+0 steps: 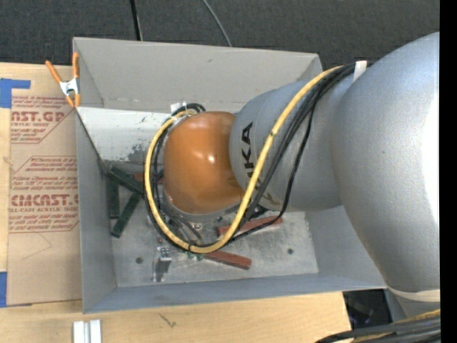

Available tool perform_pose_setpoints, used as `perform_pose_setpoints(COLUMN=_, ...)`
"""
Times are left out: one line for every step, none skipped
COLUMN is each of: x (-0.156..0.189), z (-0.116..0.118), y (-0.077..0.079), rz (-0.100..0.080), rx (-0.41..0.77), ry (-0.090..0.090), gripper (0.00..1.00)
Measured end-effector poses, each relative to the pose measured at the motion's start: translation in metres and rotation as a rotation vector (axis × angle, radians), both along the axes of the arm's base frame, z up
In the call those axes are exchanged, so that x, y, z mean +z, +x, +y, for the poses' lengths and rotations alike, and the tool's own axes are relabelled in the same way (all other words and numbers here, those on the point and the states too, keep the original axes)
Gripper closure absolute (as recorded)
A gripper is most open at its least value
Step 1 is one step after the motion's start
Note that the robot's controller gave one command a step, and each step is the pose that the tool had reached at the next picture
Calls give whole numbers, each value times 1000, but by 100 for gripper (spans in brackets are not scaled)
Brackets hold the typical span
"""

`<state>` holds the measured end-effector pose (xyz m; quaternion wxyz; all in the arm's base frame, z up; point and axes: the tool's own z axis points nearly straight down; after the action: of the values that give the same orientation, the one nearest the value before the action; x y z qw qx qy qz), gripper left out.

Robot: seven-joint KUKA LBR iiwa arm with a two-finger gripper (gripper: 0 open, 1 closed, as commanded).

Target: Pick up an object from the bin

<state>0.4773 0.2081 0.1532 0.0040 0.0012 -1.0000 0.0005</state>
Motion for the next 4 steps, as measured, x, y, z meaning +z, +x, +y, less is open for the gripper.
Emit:
perform_pose_setpoints(x=4, z=-1, y=2, rz=-7, rx=-2, ry=2, gripper=0)
perform_pose_setpoints(x=-52, z=-59, y=26, rz=-11, rx=114, ry=2, gripper=0)
perform_pose_setpoints(x=-39, z=-115, y=32, rz=-4, rx=256, ry=2, gripper=0)
perform_pose_setpoints(x=-36, z=-128, y=13, rz=-6, rx=123, ry=2, gripper=0)
